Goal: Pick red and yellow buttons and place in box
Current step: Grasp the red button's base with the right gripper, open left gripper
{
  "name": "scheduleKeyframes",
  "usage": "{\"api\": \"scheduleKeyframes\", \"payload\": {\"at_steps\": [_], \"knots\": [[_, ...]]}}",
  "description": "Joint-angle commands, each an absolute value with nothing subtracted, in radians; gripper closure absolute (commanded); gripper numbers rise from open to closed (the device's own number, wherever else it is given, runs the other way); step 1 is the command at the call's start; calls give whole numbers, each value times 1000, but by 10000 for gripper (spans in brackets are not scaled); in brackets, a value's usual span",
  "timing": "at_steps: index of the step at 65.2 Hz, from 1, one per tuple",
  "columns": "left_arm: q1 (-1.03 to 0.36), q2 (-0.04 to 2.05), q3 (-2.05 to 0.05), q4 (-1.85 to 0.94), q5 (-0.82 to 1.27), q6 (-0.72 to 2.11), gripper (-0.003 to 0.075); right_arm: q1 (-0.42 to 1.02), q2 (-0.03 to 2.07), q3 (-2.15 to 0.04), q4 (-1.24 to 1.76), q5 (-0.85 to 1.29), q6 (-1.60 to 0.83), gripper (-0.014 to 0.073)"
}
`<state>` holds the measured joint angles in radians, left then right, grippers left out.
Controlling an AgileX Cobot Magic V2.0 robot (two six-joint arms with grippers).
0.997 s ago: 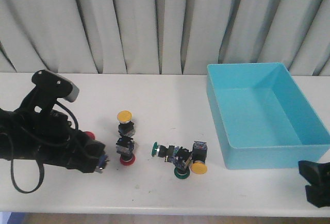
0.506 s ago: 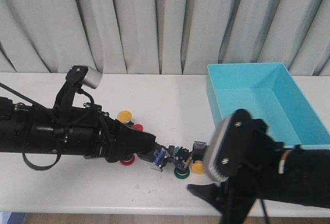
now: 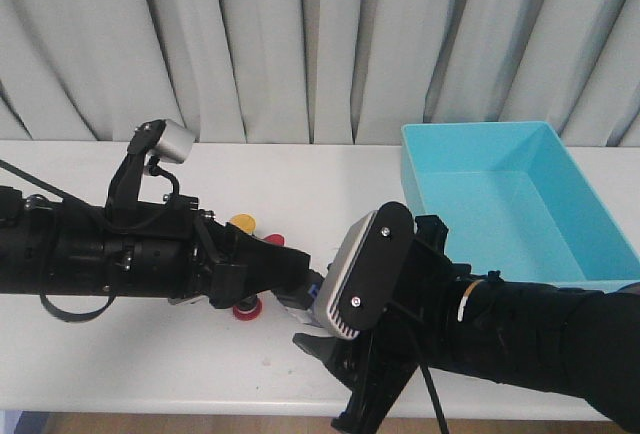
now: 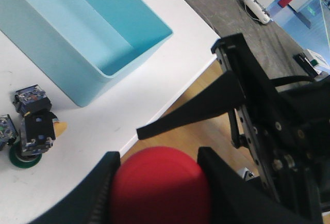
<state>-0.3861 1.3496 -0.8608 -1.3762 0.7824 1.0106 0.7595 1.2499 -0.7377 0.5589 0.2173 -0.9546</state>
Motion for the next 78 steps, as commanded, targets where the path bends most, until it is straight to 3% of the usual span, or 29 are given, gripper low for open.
{"api": "scheduleKeyframes", "payload": {"at_steps": [1, 19, 38, 52, 60, 73, 78], "knots": [[-388, 1326, -888, -1445, 812, 1013, 528, 761, 1234, -772, 624, 140, -1007, 119], [-388, 1326, -888, -1445, 813, 1013, 528, 761, 1234, -772, 744, 130, -1095, 129], [-388, 1326, -888, -1445, 814, 1013, 528, 761, 1234, -772, 745, 132, -1099, 337], [-388, 1326, -888, -1445, 814, 1013, 517, 761, 1234, -772, 745, 132, -1102, 363], [-388, 1326, -888, -1443, 819, 1052, 425, 761, 1234, -772, 745, 132, -1102, 363], [-388, 1326, -888, -1437, 863, 1117, 195, 761, 1234, -770, 742, 132, -1102, 363], [-388, 1326, -888, -1397, 858, 1121, 149, 760, 1234, -770, 740, 132, -1102, 363]]}}
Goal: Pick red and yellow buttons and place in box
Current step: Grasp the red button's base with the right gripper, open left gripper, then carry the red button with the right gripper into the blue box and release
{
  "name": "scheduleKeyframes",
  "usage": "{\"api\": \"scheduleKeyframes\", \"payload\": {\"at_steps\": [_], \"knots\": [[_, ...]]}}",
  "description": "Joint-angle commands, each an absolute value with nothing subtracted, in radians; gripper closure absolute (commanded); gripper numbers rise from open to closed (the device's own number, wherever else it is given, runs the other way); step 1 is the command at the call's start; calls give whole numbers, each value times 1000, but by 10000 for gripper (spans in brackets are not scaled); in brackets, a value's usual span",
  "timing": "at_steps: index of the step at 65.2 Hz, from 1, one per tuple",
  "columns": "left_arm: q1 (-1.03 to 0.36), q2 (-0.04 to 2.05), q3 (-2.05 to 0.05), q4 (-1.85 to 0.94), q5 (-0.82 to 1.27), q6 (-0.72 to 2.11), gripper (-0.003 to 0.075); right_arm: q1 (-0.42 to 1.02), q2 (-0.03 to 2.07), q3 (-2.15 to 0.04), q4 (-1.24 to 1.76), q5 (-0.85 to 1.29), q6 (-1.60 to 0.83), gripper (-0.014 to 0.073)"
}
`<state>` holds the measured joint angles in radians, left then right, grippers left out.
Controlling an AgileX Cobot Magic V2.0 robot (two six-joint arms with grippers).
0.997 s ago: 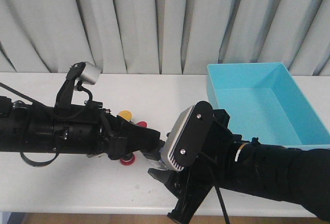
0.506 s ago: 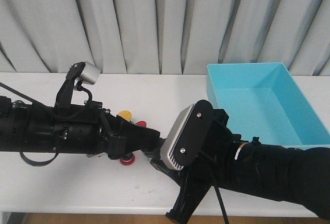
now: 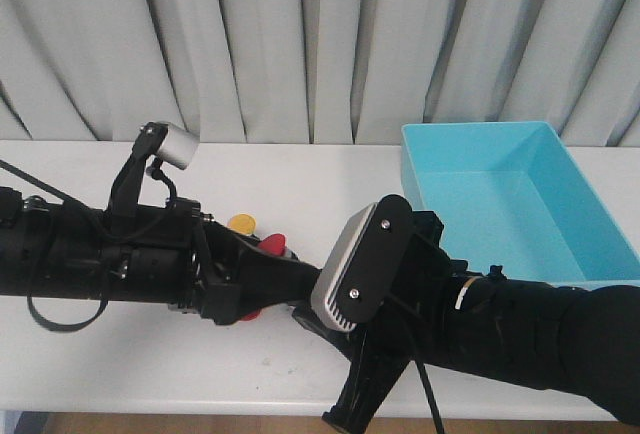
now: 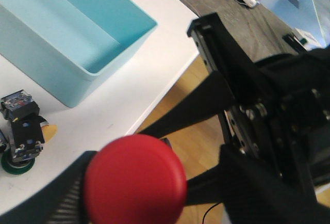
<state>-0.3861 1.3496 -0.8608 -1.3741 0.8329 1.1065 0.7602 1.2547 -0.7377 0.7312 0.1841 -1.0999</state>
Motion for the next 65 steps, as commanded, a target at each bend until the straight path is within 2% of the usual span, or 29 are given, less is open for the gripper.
{"api": "scheduleKeyframes", "payload": {"at_steps": [1, 13, 29, 37, 50, 57, 65], "knots": [[-388, 1326, -888, -1391, 858, 1121, 141, 760, 1234, -770, 738, 132, -1102, 363], [-388, 1311, -889, -1242, 825, 1121, 129, 741, 1228, -769, 732, 146, -1102, 363], [-388, 1242, -890, -905, 693, 1064, 129, 527, 1214, -774, 732, 287, -1019, 360], [-388, 1230, -889, -666, 642, 914, 129, 341, 1222, -821, 664, 413, -875, 358], [-388, 1231, -889, -191, 650, 583, 129, 92, 1310, -977, 314, 617, -494, 356], [-388, 1231, -889, -10, 651, 382, 132, 31, 1405, -1064, 105, 708, -264, 353], [-388, 1231, -889, 121, 653, 217, 134, 12, 1534, -1159, -28, 778, -132, 349]]}}
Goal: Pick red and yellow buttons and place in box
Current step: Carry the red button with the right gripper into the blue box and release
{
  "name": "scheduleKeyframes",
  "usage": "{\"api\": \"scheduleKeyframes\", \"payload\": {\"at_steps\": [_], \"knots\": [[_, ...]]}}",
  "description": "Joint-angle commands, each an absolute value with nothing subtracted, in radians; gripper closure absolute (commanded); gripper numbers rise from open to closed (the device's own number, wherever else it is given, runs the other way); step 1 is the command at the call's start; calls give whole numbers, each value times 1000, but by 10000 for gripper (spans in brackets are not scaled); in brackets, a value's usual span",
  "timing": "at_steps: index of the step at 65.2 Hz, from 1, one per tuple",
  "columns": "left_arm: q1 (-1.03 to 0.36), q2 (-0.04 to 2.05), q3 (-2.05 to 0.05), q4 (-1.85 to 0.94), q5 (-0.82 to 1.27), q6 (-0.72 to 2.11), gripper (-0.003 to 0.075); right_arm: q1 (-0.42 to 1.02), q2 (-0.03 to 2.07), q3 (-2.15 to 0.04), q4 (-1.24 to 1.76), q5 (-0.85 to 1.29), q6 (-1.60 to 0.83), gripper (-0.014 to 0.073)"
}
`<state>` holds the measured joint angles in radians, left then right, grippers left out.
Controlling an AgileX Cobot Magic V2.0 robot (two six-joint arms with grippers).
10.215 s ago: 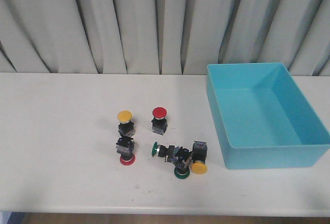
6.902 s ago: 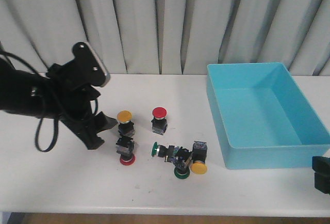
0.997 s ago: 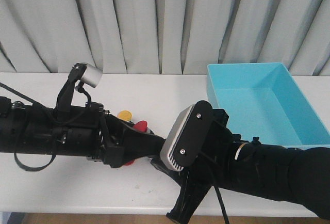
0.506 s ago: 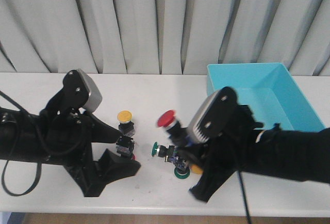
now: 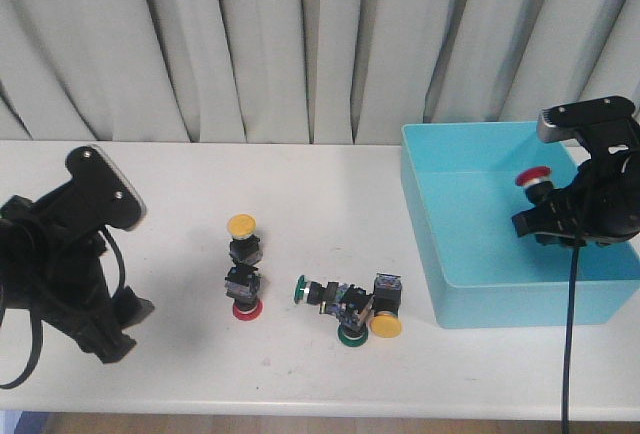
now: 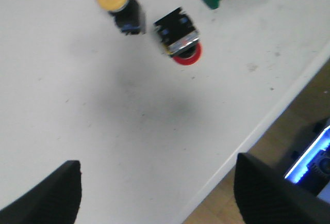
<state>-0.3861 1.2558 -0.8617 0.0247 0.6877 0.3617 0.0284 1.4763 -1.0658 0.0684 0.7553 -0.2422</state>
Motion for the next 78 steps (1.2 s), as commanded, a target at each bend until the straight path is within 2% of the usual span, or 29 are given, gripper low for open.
{"api": "scheduleKeyframes", "payload": {"at_steps": [1, 28, 54, 78], "knots": [[-388, 1231, -889, 130, 652, 203, 134, 12, 1549, -1170, -38, 785, -123, 349], [-388, 1231, -889, 152, 659, 155, 134, 12, 1952, -1497, -45, 957, -70, 349], [-388, 1231, -889, 152, 661, 155, 134, -10, 2146, -1667, -40, 1065, -39, 342], [-388, 1231, -889, 152, 652, 156, 134, -22, 2141, -1667, -43, 1064, -51, 204]]}}
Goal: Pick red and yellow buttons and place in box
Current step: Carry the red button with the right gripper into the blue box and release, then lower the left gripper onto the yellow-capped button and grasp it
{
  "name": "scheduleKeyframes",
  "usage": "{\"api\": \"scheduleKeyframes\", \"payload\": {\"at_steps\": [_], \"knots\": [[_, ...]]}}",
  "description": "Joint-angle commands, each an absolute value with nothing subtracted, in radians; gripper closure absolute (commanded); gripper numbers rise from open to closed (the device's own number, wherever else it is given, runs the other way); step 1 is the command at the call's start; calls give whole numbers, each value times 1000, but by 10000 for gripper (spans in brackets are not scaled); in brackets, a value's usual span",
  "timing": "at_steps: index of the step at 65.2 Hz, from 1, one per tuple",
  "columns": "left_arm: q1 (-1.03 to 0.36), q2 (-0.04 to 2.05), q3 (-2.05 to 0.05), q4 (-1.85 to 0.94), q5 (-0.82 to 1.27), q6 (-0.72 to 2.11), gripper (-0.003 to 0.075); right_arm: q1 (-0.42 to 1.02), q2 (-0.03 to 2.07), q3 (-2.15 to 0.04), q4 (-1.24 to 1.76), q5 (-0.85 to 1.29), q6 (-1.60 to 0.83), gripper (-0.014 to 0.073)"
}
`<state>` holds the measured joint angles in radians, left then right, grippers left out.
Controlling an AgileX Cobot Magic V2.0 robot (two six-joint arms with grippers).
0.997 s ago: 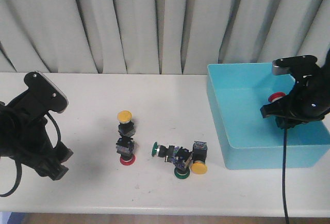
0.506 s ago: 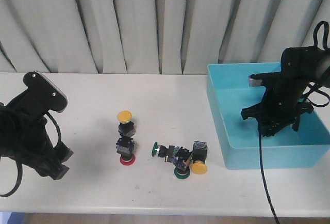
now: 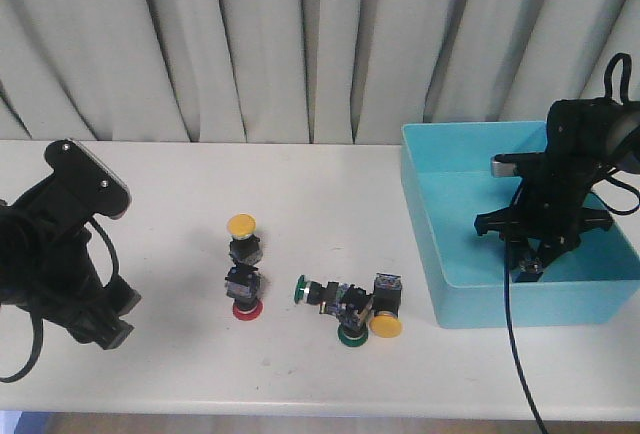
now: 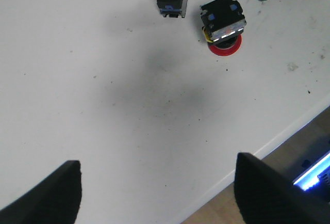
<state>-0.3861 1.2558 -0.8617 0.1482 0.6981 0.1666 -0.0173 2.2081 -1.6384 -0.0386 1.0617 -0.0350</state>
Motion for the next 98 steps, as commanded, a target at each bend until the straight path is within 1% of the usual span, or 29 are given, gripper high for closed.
{"api": "scheduleKeyframes", "payload": {"at_steps": [1, 9, 18, 29, 36, 45, 57, 64, 69, 81, 98], "knots": [[-388, 1231, -889, 152, 652, 156, 134, -22, 2140, -1667, -43, 1064, -54, 200], [-388, 1231, -889, 152, 646, 156, 134, -17, 2081, -1667, -26, 1081, -56, 197], [-388, 1231, -889, 152, 640, 156, 134, 5, 1955, -1666, 20, 1080, -73, 200], [-388, 1231, -889, 152, 627, 156, 134, 106, 1755, -1614, 18, 1029, -98, 200], [-388, 1231, -889, 152, 623, 156, 134, 185, 1619, -1509, 19, 953, -100, 200], [-388, 1231, -888, 152, 610, 156, 134, 310, 1438, -1309, 15, 817, -103, 200], [-388, 1233, -888, 109, 550, 155, 134, 441, 1272, -1085, 13, 698, -112, 200], [-389, 1259, -894, 53, 509, 156, 134, 500, 1216, -996, 13, 660, -116, 200], [-389, 1313, -923, 35, 525, 153, 134, 531, 1199, -960, 13, 638, -122, 200], [-408, 1502, -1082, 22, 561, 110, 134, 572, 1203, -940, 16, 622, -158, 200], [-428, 1770, -1345, 20, 635, 71, 134, 574, 1204, -940, 17, 604, -180, 200]]}}
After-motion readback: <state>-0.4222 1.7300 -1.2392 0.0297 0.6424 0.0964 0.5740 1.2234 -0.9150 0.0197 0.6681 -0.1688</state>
